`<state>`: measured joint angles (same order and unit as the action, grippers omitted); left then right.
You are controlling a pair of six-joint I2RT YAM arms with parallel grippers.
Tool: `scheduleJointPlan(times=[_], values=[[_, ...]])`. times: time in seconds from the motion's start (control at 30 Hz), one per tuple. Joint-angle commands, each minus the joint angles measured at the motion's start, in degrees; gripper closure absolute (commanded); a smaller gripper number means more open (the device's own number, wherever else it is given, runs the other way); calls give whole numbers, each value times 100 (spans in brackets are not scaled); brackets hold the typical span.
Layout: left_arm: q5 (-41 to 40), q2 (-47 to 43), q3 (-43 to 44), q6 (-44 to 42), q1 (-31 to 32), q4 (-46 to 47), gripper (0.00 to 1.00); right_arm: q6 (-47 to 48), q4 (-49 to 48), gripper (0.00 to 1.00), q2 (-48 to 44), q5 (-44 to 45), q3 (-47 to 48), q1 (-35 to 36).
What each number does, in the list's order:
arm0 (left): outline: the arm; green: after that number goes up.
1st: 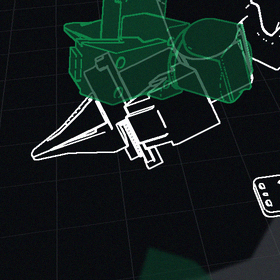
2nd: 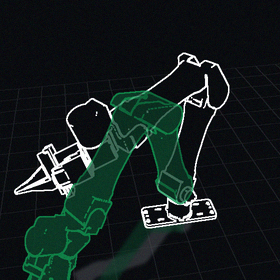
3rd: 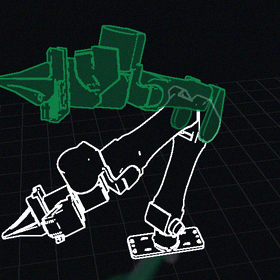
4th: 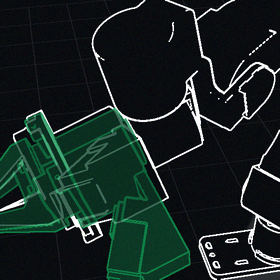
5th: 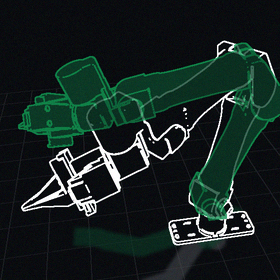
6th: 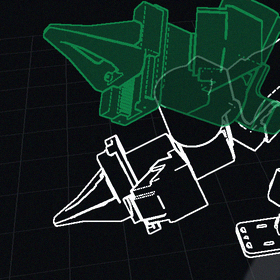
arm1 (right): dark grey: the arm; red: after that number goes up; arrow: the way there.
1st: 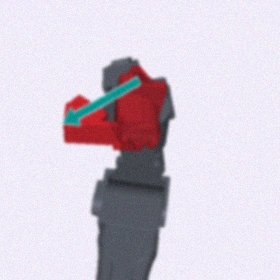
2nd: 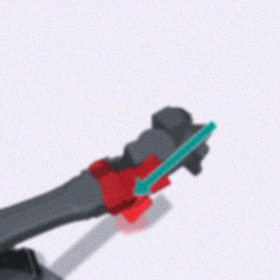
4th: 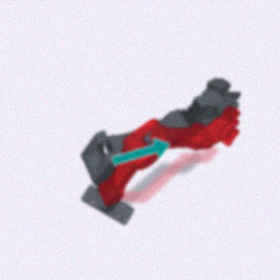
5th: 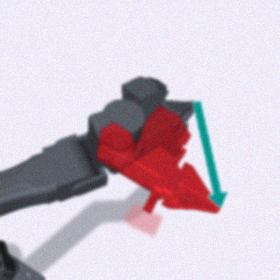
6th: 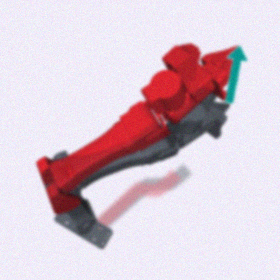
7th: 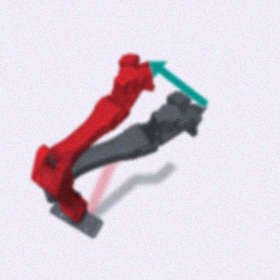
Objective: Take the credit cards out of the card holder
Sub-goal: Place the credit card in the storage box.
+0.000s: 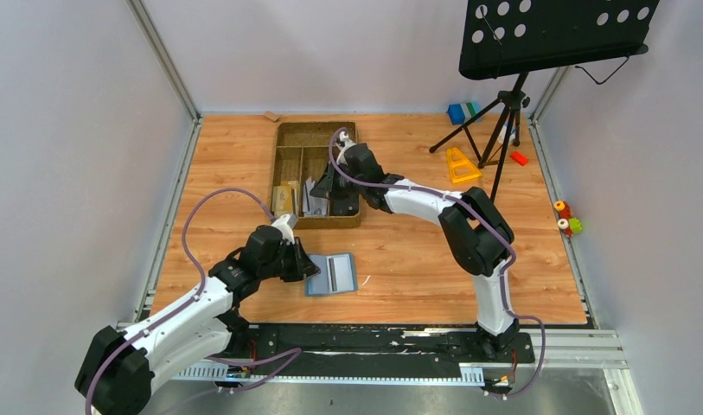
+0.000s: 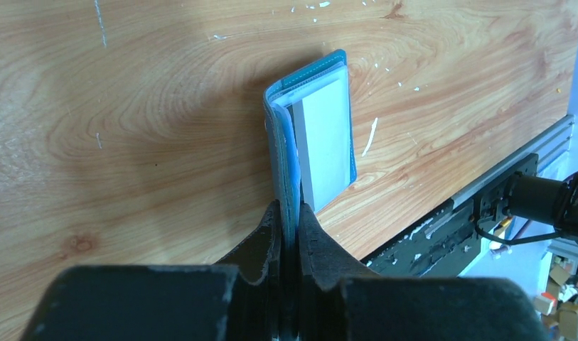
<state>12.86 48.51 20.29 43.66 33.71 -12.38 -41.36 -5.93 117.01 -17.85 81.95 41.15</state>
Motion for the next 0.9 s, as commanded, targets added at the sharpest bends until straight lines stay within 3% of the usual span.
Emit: scheduleJointPlan(times=[0.0, 0.1, 0.33, 0.57, 0.77, 0.87], values=[[-126, -156, 6, -174, -23, 42, 100, 224, 122, 83, 150, 386, 365, 18], [-103, -151, 10, -165, -25, 49, 100, 320, 179, 65, 108, 342, 393, 17], [-105, -362, 55, -166, -27, 46, 100, 842, 457, 58, -787, 410, -15, 8], [280, -595, 54, -4, -29, 416, 100, 1217, 333, 31, -2524, 105, -1741, 1], [825, -521, 8, 382, -26, 1112, 100, 1594, 1056, 10, -4258, 207, -2942, -74], [1052, -511, -103, 570, -24, 1744, 100, 1668, 1091, 7, -5068, 6, -3493, -148]])
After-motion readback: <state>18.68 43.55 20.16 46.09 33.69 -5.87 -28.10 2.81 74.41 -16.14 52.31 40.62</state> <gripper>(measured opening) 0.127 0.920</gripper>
